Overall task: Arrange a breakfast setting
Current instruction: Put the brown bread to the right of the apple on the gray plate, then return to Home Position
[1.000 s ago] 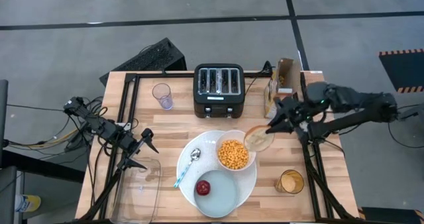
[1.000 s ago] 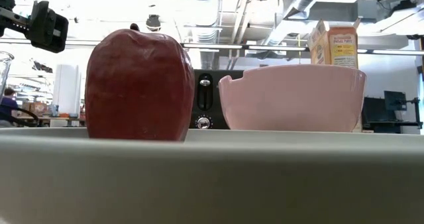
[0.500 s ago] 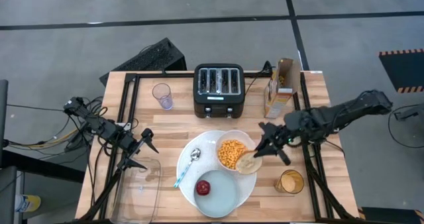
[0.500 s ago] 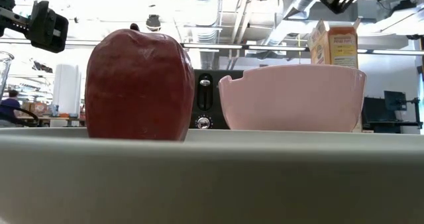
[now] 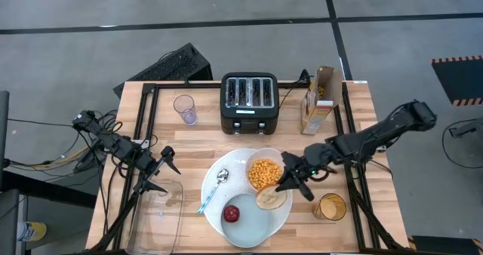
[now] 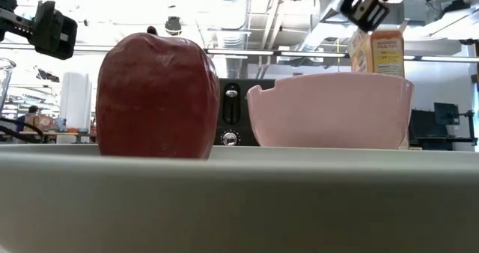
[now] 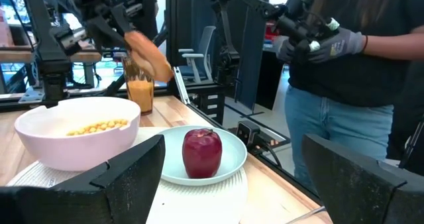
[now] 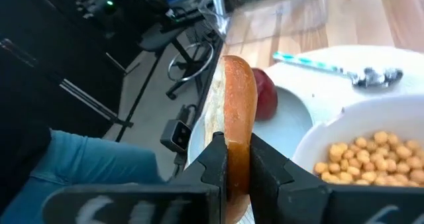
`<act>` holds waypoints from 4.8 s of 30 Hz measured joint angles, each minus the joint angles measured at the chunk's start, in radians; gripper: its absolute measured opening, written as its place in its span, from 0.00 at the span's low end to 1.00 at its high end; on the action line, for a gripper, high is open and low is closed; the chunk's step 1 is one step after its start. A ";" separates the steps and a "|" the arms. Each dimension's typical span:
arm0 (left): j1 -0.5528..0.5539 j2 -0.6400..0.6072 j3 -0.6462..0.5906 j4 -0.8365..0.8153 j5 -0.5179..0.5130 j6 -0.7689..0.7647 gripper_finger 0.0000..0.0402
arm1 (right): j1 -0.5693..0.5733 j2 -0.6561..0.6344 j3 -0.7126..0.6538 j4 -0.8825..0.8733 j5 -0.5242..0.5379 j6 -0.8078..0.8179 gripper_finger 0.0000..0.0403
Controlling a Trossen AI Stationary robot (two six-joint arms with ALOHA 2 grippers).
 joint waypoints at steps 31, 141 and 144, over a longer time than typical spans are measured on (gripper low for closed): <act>0.000 0.000 0.000 0.000 0.000 0.000 0.84 | 0.178 0.339 0.039 0.197 0.303 0.377 0.15; 0.000 0.000 0.000 0.000 0.000 0.000 0.84 | 0.224 0.369 0.240 0.075 0.411 0.349 0.40; 0.000 0.000 0.000 0.000 0.000 0.000 0.84 | 0.218 0.280 0.240 0.061 0.411 0.225 0.40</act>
